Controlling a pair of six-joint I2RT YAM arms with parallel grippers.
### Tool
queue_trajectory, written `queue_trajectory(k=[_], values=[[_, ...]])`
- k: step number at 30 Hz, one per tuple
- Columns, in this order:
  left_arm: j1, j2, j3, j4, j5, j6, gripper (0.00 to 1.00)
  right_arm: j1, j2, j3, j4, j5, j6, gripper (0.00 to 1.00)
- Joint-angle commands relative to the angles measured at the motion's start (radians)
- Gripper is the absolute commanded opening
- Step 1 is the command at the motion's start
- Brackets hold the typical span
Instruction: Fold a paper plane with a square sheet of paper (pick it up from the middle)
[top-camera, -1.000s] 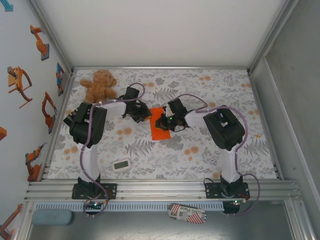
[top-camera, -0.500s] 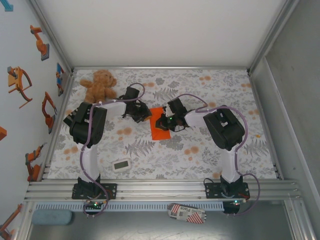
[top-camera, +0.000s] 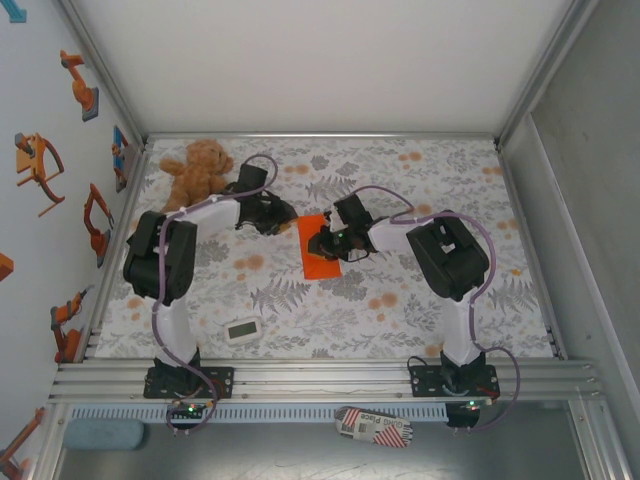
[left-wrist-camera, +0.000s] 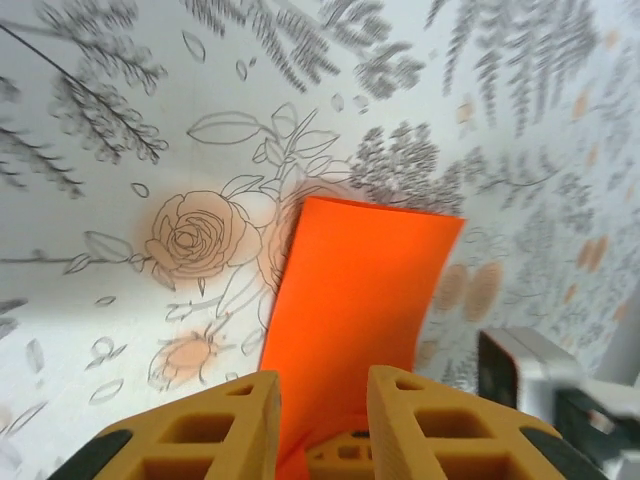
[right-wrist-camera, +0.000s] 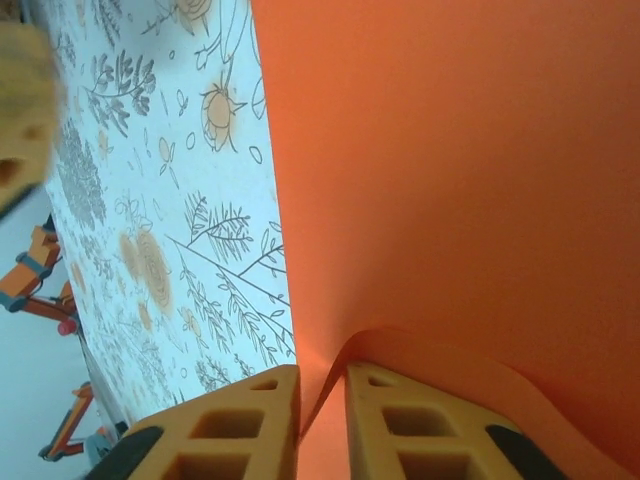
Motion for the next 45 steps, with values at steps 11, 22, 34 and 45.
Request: queue_trajectory(k=[11, 22, 34, 45], values=[[0.02, -0.283, -0.22, -0.038, -0.081, -0.031, 0.42, 0.006, 0.02, 0.004, -0.029, 0.049, -0.002, 0.38], [-0.094, -0.3, -0.269, -0.024, -0.06, -0.061, 0.28, 0.006, 0.024, 0.009, -0.106, 0.103, -0.035, 0.16], [-0.193, -0.188, -0.237, 0.041, -0.009, -0.091, 0.09, 0.006, 0.034, 0.023, -0.156, 0.129, -0.051, 0.0], [-0.225, -0.121, -0.219, 0.054, 0.018, -0.087, 0.02, 0.006, 0.04, 0.026, -0.172, 0.138, -0.05, 0.0]])
